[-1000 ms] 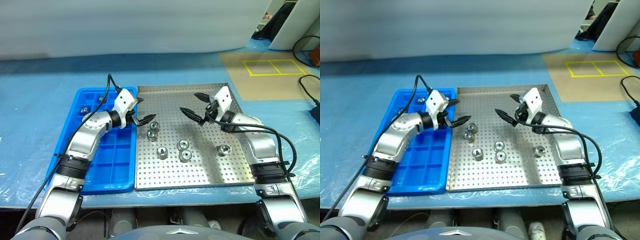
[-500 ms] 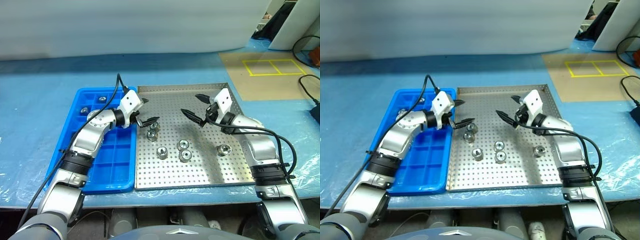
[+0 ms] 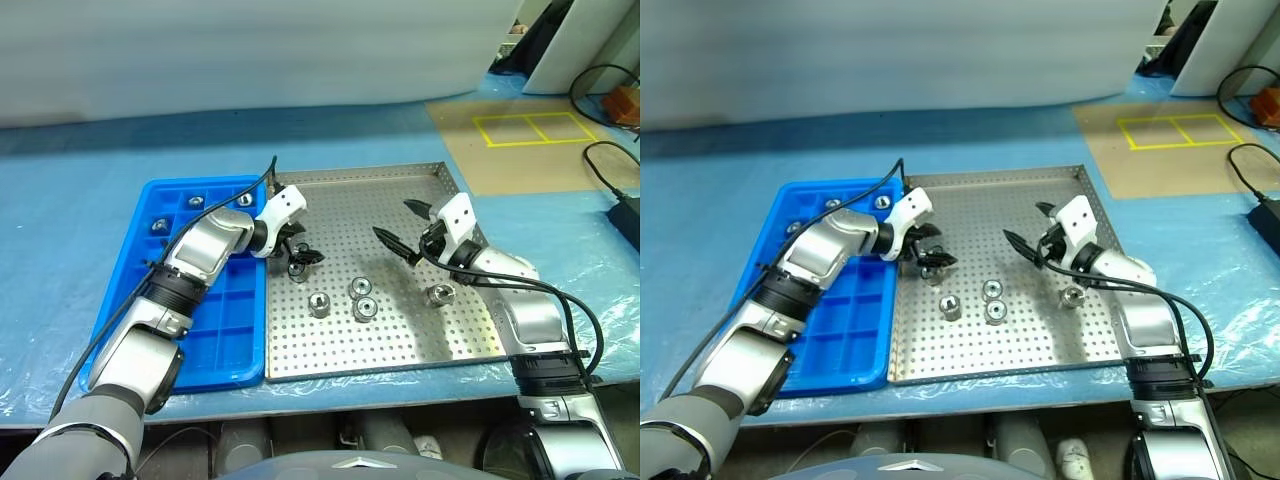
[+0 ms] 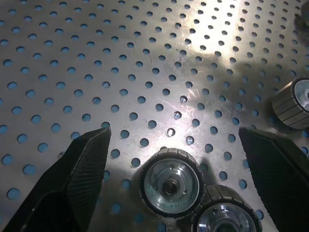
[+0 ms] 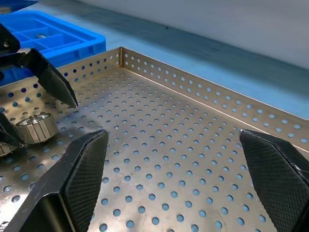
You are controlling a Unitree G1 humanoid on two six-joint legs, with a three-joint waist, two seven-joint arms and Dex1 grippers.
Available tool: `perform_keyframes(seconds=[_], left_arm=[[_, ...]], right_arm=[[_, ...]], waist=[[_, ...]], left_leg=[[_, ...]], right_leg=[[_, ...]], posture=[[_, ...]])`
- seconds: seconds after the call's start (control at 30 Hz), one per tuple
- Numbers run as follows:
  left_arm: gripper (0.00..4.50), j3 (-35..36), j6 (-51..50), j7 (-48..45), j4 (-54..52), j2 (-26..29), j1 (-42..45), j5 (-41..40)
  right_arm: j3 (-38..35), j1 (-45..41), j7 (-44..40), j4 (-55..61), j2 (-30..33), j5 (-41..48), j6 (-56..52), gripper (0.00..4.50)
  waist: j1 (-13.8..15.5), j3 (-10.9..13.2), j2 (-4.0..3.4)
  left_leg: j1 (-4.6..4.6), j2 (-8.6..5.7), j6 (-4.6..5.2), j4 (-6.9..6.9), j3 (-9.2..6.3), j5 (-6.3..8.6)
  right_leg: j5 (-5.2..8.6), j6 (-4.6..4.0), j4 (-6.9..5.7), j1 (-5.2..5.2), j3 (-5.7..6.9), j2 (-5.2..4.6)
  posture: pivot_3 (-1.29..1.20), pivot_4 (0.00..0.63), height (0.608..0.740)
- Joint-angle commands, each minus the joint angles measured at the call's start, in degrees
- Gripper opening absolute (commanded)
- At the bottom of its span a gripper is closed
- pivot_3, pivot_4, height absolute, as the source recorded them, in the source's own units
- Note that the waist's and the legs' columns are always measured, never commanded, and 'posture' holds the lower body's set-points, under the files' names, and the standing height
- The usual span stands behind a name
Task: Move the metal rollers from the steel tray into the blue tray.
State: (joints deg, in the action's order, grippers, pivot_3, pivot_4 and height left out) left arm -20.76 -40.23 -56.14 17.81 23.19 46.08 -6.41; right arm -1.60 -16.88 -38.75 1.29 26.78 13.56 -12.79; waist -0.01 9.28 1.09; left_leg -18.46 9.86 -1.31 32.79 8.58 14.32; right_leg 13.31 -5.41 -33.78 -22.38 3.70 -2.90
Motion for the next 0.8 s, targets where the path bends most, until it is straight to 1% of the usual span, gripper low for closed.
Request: perform_keyframes(seconds=[0.03, 0.07, 0.1, 0.13, 0.17, 0.33, 0.37, 0.43, 0.5, 0.57, 0.8], left_arm=[[4.5, -3.2, 0.1, -2.3, 2.3, 1.1, 3.1, 3.0], [4.5, -3.6, 0.6, -2.1, 3.4, 0.9, 3.8, 3.7], [4.11, -4.0, 1.5, -1.8, 4.6, 0.9, 4.5, 4.6], [3.93, -4.5, 2.4, -1.8, 6.1, 0.8, 5.1, 5.4], [3.66, -4.9, 3.6, -1.9, 7.6, 0.8, 5.8, 6.3], [1.89, -5.0, 6.1, -4.8, 11.6, 0.1, 7.7, 6.8], [1.59, -4.8, 6.4, -5.4, 12.0, -0.1, 8.0, 6.8], [1.61, -3.5, 7.0, -4.7, 13.8, -1.0, 8.9, 6.6], [1.61, -0.1, 7.5, -0.9, 16.7, -3.0, 10.5, 5.7], [1.6, 2.8, 7.6, 0.9, 18.3, -4.4, 11.6, 4.5], [1.6, 17.3, 5.1, 10.5, 19.1, -9.8, 14.1, -3.4]], right_arm=[[-1.6, 0.6, 1.2, 2.7, 0.1, 0.1, 1.7, 4.49], [-1.5, 0.7, 1.5, 2.8, 0.0, -0.1, 2.1, 4.49], [-1.4, 0.8, 1.9, 2.9, -0.1, -0.4, 2.5, 4.5], [-1.6, 0.9, 2.4, 2.9, -0.3, -0.4, 3.1, 4.5], [-1.9, 0.7, 3.0, 3.0, -0.6, -0.3, 3.6, 4.5], [-3.2, -0.5, 5.4, 2.4, -0.7, -0.6, 6.0, 4.5], [-3.3, -0.6, 5.6, 2.2, -0.6, -0.6, 6.2, 4.5], [-3.0, -0.7, 5.5, 2.0, -0.4, -0.8, 6.3, 4.5], [-2.8, -0.7, 5.4, 1.9, -0.3, -1.0, 6.4, 4.5], [-2.8, -0.7, 5.3, 1.9, -0.3, -0.9, 6.4, 4.5], [-1.6, -1.3, 4.6, 1.1, -0.5, -1.8, 6.4, 4.5]], waist=[[-0.4, 0.0, -0.01], [-0.6, 0.0, -0.01], [-0.7, 0.0, -0.01], [-0.8, 0.0, -0.01], [-0.9, 0.0, -0.01], [-1.3, 0.0, -0.01], [-1.3, 0.0, -0.01], [-1.3, 0.0, -0.01], [-1.2, 0.0, -0.01], [-1.2, 0.0, -0.02], [-1.0, 0.0, -0.02]], left_leg=[[-0.01, -0.02, 0.01, 0.0, 0.0, -0.01], [-0.01, -0.04, 0.03, 0.0, 0.0, -0.01], [-0.01, -0.06, 0.04, 0.0, 0.0, -0.01], [-0.03, -0.06, 0.05, 0.01, -0.01, -0.02], [-0.04, -0.07, 0.05, 0.01, -0.01, -0.01], [-0.06, -0.08, 0.07, 0.0, -0.01, -0.01], [-0.07, -0.09, 0.07, 0.0, -0.01, -0.01], [-0.09, -0.1, 0.09, 0.01, -0.01, 0.0], [-0.11, -0.1, 0.12, 0.02, -0.01, 0.01], [-0.21, -0.09, 0.2, 0.12, -0.02, 0.05], [-0.72, -0.21, 0.71, 0.43, -0.03, 0.31]], right_leg=[[-0.01, 0.02, 0.0, 0.0, 0.0, -0.02], [-0.02, 0.03, 0.01, 0.0, 0.0, -0.04], [-0.02, 0.04, 0.01, 0.01, 0.0, -0.05], [-0.03, 0.05, 0.03, 0.01, 0.0, -0.05], [-0.04, 0.06, 0.05, 0.01, 0.0, -0.05], [-0.07, 0.12, 0.11, 0.0, 0.0, -0.05], [-0.08, 0.13, 0.12, 0.0, 0.0, -0.05], [-0.08, 0.13, 0.13, 0.0, 0.0, -0.07], [-0.08, 0.13, 0.14, 0.01, 0.01, -0.07], [-0.08, 0.13, 0.14, -0.01, 0.04, -0.08], [-0.15, 0.21, 0.14, -0.29, 0.1, -0.33]], posture=[[-0.25, 0.15, 0.74], [-0.26, 0.15, 0.74], [-0.26, 0.15, 0.74], [-0.26, 0.15, 0.74], [-0.27, 0.15, 0.74], [-0.28, 0.15, 0.74], [-0.28, 0.15, 0.74], [-0.29, 0.15, 0.74], [-0.29, 0.15, 0.74], [-0.29, 0.15, 0.74], [-0.26, 0.15, 0.74]])
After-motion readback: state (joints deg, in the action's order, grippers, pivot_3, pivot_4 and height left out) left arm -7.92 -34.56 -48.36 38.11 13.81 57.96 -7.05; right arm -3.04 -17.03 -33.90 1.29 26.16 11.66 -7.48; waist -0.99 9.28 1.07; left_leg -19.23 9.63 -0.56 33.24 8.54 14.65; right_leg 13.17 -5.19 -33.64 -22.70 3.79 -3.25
